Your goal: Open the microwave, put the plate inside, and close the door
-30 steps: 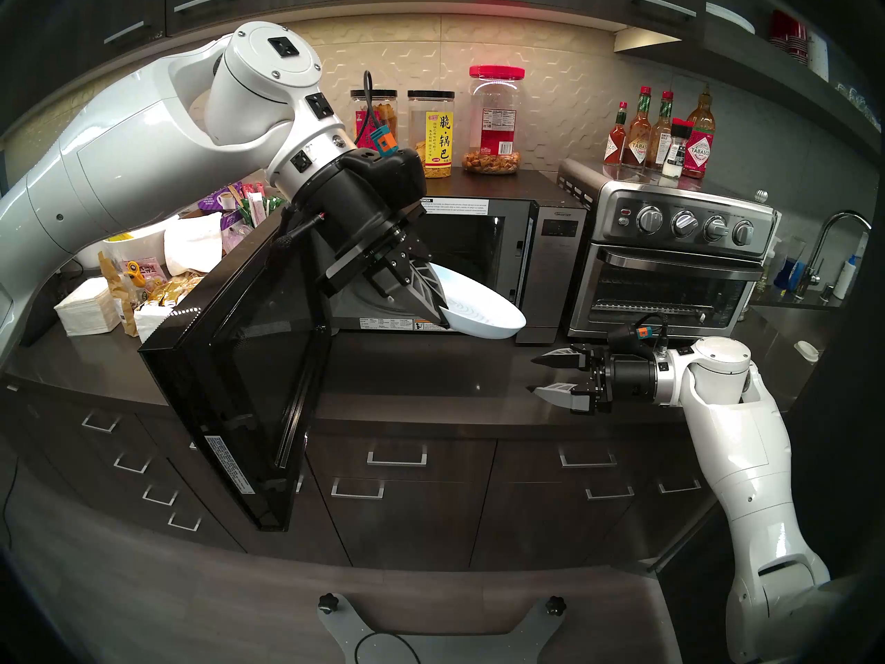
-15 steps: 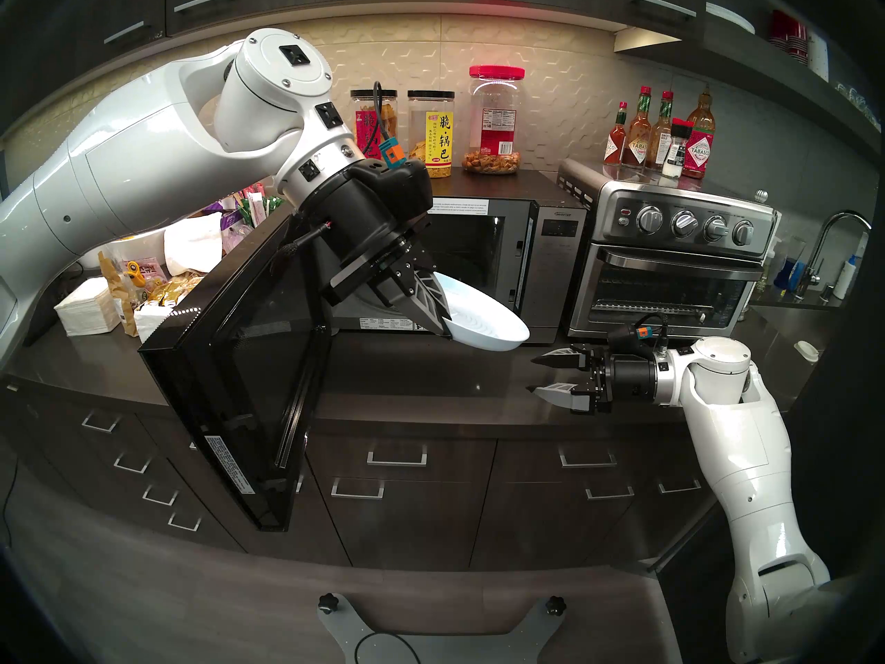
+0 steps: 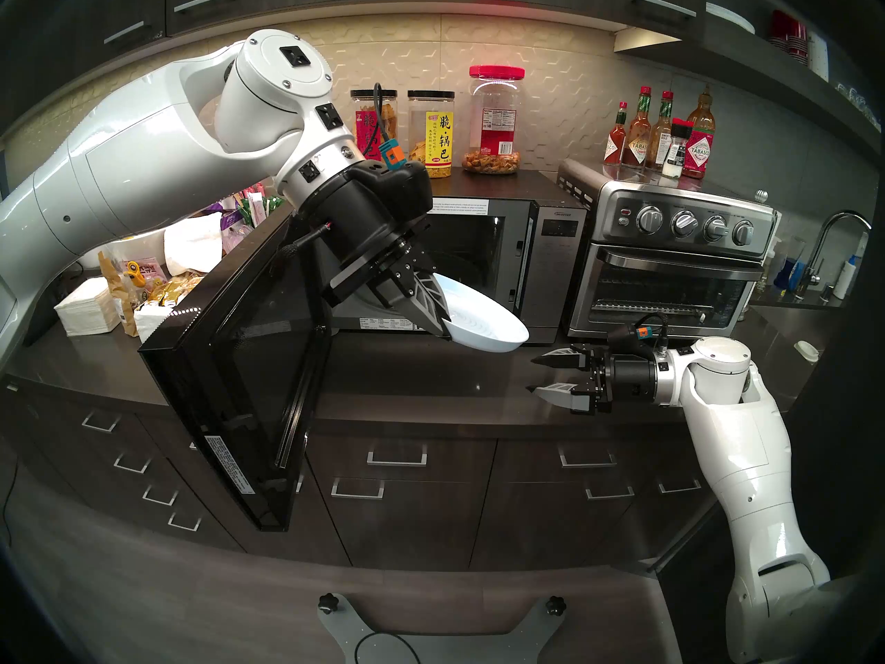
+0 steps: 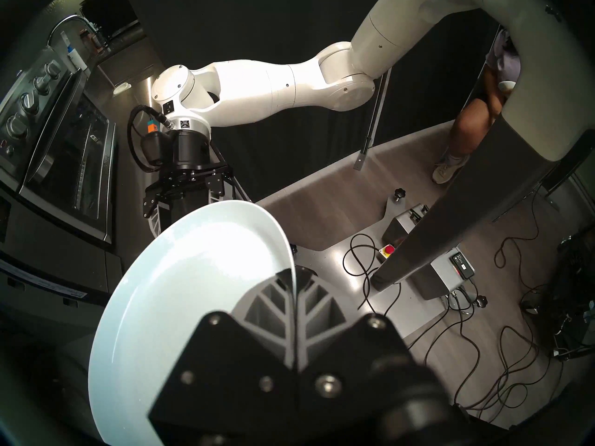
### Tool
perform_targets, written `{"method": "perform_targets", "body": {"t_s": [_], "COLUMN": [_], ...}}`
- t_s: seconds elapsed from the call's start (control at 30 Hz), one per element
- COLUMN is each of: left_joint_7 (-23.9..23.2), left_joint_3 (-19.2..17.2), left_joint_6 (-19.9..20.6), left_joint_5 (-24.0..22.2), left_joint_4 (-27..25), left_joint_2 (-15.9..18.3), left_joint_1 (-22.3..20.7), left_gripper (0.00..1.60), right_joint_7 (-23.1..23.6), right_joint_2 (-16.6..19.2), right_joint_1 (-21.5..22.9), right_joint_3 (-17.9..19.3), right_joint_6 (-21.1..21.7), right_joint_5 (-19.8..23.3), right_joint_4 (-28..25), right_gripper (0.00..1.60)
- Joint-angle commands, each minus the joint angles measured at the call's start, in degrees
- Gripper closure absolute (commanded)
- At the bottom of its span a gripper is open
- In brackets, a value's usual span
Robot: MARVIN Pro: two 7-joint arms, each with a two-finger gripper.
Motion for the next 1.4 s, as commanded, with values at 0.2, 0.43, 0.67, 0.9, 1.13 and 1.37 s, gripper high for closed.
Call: {"method": "perform_targets", "body": {"t_s": [0.2,0.43,0.67,0.9,1.13,1.37], "left_joint_7": [-0.82,-0.80,-0.78,-0.76,-0.75,-0.73], "left_joint_3": [-0.67,-0.62,-0.57,-0.53,-0.48,-0.43], "left_joint_6": [0.16,0.16,0.14,0.13,0.12,0.10], "left_joint_5": [-0.57,-0.60,-0.63,-0.66,-0.69,-0.71], "left_joint_4": [0.03,0.03,0.03,0.03,0.03,0.03], "left_joint_2": [0.18,0.18,0.19,0.19,0.19,0.20], "left_joint_1": [-1.03,-1.07,-1.10,-1.14,-1.18,-1.22], "left_gripper": [1.60,1.60,1.60,1.60,1.60,1.60], "right_joint_7": [0.82,0.82,0.82,0.82,0.82,0.82], "right_joint_2": [0.09,0.09,0.09,0.09,0.09,0.09], "right_joint_1": [0.85,0.85,0.85,0.85,0.85,0.85], "right_joint_3": [0.01,0.02,0.02,0.01,0.01,0.01], "right_joint_6": [0.05,0.05,0.05,0.05,0.05,0.05], "right_joint_5": [0.54,0.54,0.54,0.54,0.54,0.54], "right_joint_4": [-0.52,-0.52,-0.52,-0.52,-0.52,-0.52], "right_gripper": [0.00,0.00,0.00,0.00,0.00,0.00]}}
